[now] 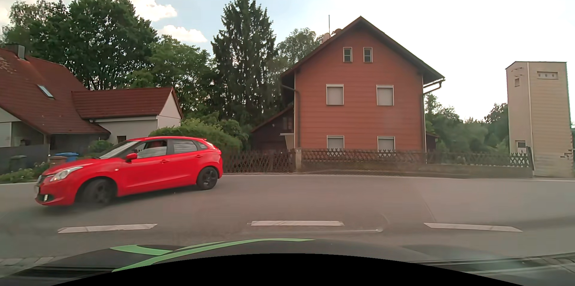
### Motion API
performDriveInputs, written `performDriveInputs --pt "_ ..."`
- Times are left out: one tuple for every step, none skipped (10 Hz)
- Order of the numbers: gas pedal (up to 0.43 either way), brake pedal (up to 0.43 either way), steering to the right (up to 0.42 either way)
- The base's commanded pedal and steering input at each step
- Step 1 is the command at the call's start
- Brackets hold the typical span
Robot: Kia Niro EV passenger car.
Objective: Follow the waypoints while adhering to traffic rules and regulations
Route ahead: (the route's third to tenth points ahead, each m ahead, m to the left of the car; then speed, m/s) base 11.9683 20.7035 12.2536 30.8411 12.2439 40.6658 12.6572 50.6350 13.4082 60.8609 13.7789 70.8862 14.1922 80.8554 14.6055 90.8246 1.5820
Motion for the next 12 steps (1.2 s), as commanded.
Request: performDriveInputs --pt "0.0 0.152 -0.008" --pt "0.0 0.152 -0.01" --pt "0.0 0.152 -0.013" --pt "0.0 0.152 -0.017" --pt "0.0 0.152 -0.021" --pt "0.0 0.122 -0.024" --pt "0.0 0.012 -0.032" --pt "0.0 0.0 -0.043" --pt "0.0 0.0 -0.063" --pt "0.0 0.0 -0.088" --pt "0.0 0.0 -0.11" --pt "0.0 0.0 -0.141"
